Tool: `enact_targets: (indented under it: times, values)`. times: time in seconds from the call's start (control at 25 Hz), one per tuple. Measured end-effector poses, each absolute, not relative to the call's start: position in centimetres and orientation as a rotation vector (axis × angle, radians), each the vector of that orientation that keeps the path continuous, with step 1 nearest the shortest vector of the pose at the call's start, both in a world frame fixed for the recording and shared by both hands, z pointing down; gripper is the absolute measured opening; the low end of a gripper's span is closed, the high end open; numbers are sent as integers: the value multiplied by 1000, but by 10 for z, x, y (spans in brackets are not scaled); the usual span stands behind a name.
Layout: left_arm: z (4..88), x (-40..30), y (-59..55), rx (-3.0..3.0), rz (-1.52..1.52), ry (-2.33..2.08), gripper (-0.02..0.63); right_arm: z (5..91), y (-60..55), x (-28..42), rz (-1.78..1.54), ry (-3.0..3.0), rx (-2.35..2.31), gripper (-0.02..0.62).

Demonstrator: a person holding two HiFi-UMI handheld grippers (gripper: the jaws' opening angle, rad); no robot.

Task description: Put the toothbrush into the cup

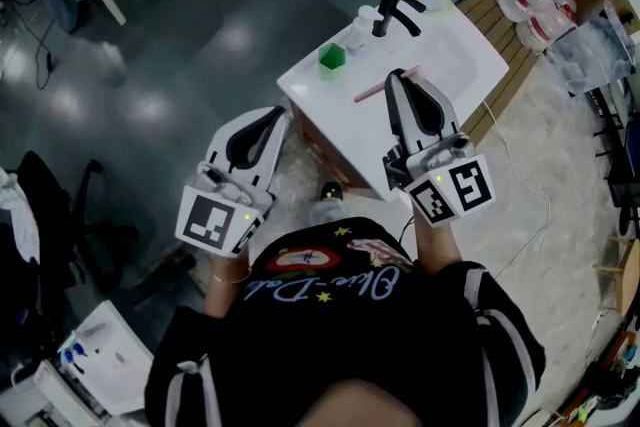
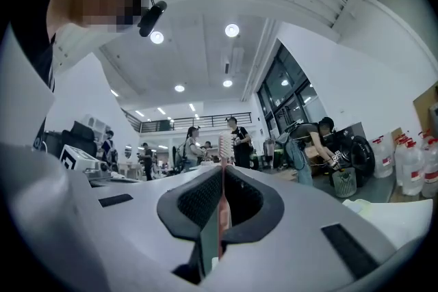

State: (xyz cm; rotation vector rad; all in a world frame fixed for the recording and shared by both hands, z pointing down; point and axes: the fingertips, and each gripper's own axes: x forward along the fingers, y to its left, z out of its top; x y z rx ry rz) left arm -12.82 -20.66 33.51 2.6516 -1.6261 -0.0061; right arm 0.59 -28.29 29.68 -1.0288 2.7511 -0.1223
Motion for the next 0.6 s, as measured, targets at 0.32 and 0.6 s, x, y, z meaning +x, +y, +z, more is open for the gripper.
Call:
enact_targets:
  times: [0.32, 0.6]
  values:
    - [342, -121, -243, 2612, 11, -1679, -2, 313, -328, -5, -132, 2806, -938, 5]
    - [352, -133, -260, 2590, 26, -1659, -2, 333, -353, -25, -121, 2821, -959, 5]
